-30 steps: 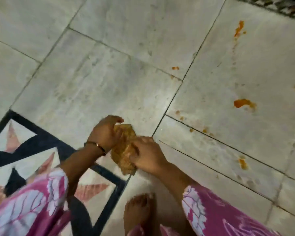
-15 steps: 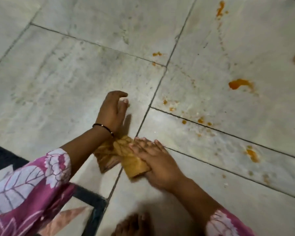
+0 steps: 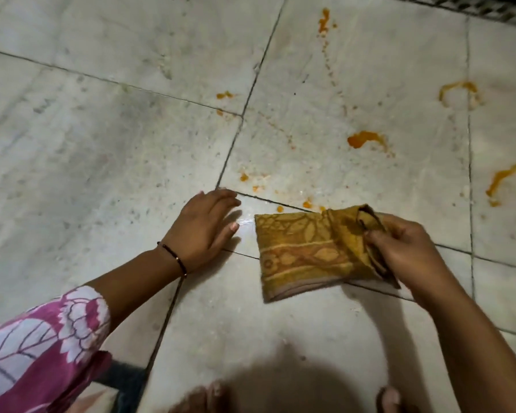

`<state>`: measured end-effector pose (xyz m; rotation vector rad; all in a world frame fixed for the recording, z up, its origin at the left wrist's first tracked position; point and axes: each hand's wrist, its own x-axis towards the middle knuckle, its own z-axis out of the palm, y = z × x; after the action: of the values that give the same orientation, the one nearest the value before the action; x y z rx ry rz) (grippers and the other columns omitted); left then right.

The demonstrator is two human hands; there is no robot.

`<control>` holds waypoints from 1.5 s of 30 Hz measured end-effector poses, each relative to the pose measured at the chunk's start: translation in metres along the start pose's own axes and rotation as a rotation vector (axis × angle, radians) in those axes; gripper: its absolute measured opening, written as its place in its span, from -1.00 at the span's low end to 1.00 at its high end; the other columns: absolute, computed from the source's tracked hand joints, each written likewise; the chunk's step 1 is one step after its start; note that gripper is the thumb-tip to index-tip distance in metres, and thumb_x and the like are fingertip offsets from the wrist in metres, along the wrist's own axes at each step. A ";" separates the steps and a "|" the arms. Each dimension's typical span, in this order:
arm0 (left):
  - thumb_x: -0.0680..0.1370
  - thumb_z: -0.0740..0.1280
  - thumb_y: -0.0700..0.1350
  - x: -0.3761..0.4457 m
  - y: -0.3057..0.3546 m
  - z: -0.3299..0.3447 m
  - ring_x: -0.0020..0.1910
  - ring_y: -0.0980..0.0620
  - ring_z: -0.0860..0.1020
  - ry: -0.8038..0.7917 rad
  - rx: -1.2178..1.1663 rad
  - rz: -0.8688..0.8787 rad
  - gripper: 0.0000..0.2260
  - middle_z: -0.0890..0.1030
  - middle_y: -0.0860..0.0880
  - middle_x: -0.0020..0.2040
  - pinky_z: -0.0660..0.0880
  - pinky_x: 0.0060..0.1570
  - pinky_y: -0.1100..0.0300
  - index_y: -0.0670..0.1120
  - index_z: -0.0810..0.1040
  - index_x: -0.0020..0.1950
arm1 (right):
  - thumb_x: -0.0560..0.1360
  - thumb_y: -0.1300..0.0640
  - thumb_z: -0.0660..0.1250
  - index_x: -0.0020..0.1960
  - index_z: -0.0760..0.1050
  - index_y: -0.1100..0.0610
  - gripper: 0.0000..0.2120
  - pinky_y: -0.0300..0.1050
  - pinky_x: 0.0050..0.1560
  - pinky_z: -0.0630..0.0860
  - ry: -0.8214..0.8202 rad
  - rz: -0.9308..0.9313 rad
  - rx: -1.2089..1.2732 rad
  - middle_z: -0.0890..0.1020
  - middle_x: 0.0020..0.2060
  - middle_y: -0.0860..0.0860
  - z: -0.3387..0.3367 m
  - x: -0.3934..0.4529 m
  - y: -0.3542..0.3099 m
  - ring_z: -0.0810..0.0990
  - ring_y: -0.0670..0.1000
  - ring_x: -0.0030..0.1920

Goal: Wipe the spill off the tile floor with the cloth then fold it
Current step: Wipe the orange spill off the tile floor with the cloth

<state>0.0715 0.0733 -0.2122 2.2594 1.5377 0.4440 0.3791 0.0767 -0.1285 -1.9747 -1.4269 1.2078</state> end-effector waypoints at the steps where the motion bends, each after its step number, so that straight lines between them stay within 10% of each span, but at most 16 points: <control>1: 0.58 0.11 0.05 0.000 -0.002 0.002 0.26 -0.13 0.44 -0.027 0.021 0.023 -0.61 0.47 -0.13 0.29 0.38 0.20 -0.18 -0.16 0.45 0.27 | 0.48 0.30 0.23 -0.27 0.54 0.13 -0.80 -0.10 -0.26 0.41 0.030 -0.040 -0.085 0.57 -0.40 0.04 -0.003 0.004 -0.008 0.52 0.06 -0.32; 4: 0.58 0.10 0.06 0.000 0.000 0.006 0.35 -0.10 0.37 -0.014 0.033 0.007 -0.59 0.43 -0.12 0.34 0.28 0.32 -0.16 -0.15 0.40 0.31 | 0.50 0.18 0.24 -0.07 0.57 0.09 -0.87 -0.10 -0.21 0.44 0.043 -0.151 -0.272 0.60 -0.29 0.03 0.003 0.003 -0.040 0.54 0.08 -0.23; 8: 0.59 0.08 0.06 0.001 0.006 0.013 0.42 -0.05 0.27 0.053 -0.020 -0.047 -0.57 0.37 -0.11 0.41 0.16 0.39 -0.12 -0.13 0.34 0.38 | 0.50 -0.19 0.26 0.29 0.40 -0.05 -0.58 -0.17 -0.03 0.41 -0.417 -0.055 -0.413 0.55 0.09 -0.07 0.053 -0.019 -0.058 0.53 0.01 0.06; 13: 0.59 0.04 0.10 0.002 0.015 0.023 0.47 -0.02 0.19 0.062 -0.130 -0.096 -0.50 0.30 -0.09 0.46 0.03 0.46 -0.06 -0.16 0.30 0.43 | 0.55 -0.25 0.08 0.54 -0.01 0.09 -0.30 0.15 0.46 0.10 -0.027 -0.063 -0.596 0.04 0.53 0.08 0.108 -0.021 -0.039 0.02 0.15 0.51; 23: 0.57 0.02 0.11 -0.006 0.010 0.031 0.50 -0.05 0.12 0.025 0.140 -0.174 -0.42 0.20 -0.15 0.51 -0.05 0.46 -0.08 -0.20 0.20 0.49 | 0.50 -0.31 0.03 0.56 0.00 0.12 -0.22 0.12 0.45 -0.05 -0.042 -0.523 -0.909 0.05 0.54 0.11 0.097 -0.028 0.058 0.03 0.12 0.53; 27: 0.55 -0.02 0.15 -0.009 0.008 0.037 0.51 -0.09 0.05 -0.025 0.241 -0.252 -0.35 0.08 -0.20 0.54 -0.14 0.45 -0.02 -0.24 0.08 0.52 | 0.53 -0.30 -0.05 0.55 -0.03 0.19 -0.23 0.13 0.45 -0.10 0.099 -0.275 -0.832 0.00 0.53 0.14 0.098 -0.045 0.065 -0.01 0.15 0.53; 34: 0.56 -0.08 0.17 -0.010 0.006 0.040 0.52 -0.07 0.00 -0.031 0.306 -0.280 -0.34 0.02 -0.17 0.54 -0.17 0.45 -0.04 -0.22 0.03 0.53 | 0.50 -0.33 0.06 0.55 -0.26 0.06 -0.16 0.11 0.46 -0.31 -0.178 -0.649 -0.964 -0.18 0.55 0.01 0.126 0.019 0.006 -0.29 -0.04 0.51; 40: 0.56 -0.05 0.16 -0.008 0.009 0.038 0.51 -0.06 -0.01 -0.036 0.300 -0.288 -0.35 0.02 -0.18 0.54 -0.23 0.45 0.04 -0.23 0.02 0.53 | 0.48 -0.31 0.01 0.57 -0.06 0.11 -0.20 0.09 0.50 -0.14 0.148 -0.329 -0.875 0.01 0.55 0.06 0.065 0.009 0.050 -0.03 0.07 0.54; 45: 0.56 -0.04 0.16 -0.008 0.009 0.038 0.51 -0.06 0.01 -0.027 0.309 -0.287 -0.35 0.06 -0.18 0.53 -0.16 0.46 0.01 -0.24 0.06 0.52 | 0.45 -0.29 0.12 0.53 0.11 0.13 -0.21 0.11 0.43 -0.07 -0.035 -0.613 -0.932 0.19 0.51 0.07 0.125 -0.034 0.046 0.15 0.09 0.50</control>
<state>0.0929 0.0579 -0.2416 2.1939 1.9932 0.0992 0.2975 0.0095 -0.2161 -1.7118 -2.6618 0.2935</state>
